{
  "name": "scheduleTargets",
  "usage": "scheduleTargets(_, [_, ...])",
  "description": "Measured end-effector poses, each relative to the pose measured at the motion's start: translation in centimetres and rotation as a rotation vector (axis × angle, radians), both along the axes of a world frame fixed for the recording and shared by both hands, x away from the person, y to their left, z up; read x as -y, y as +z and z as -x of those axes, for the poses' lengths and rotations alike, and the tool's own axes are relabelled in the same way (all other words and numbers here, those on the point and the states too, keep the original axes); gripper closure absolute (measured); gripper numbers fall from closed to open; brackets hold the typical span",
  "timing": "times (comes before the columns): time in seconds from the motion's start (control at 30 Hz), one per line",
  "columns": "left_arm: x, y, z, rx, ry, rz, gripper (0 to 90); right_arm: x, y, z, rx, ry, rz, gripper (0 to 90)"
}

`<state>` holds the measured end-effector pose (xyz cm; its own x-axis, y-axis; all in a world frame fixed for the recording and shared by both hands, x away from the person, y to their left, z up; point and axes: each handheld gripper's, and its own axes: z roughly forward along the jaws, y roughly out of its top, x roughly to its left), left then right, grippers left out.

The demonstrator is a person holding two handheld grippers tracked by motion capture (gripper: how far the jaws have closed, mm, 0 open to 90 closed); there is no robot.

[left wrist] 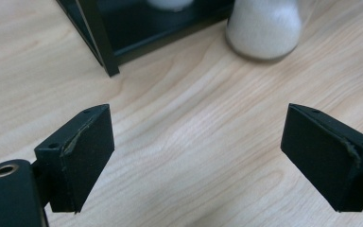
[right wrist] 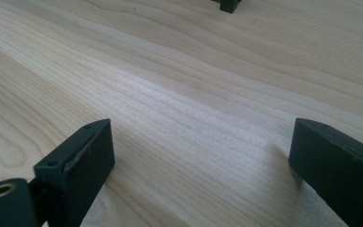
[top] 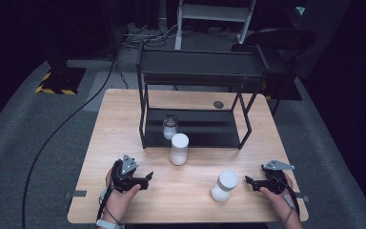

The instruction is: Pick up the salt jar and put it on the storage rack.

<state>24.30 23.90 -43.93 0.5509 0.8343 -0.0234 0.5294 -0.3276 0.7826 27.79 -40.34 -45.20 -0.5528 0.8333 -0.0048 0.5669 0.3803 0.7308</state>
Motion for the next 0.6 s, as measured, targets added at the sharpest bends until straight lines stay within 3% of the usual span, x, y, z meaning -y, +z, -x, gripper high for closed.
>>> scheduleTargets(0.2, [0.2,-0.6,-0.6,-0.056,0.004,-0.018,10.3,0.0,0.0,0.0,0.000,0.000,0.000,7.4])
scheduleTargets(0.47, [0.5,-1.1,-1.1,-0.103,0.017,-0.058,8.4,0.0,0.0,0.0,0.000,0.000,0.000,7.5])
scheduleTargets(0.6, [0.7,-1.1,-1.1,-0.101,0.018,-0.074,6.5,0.0,0.0,0.0,0.000,0.000,0.000,7.5])
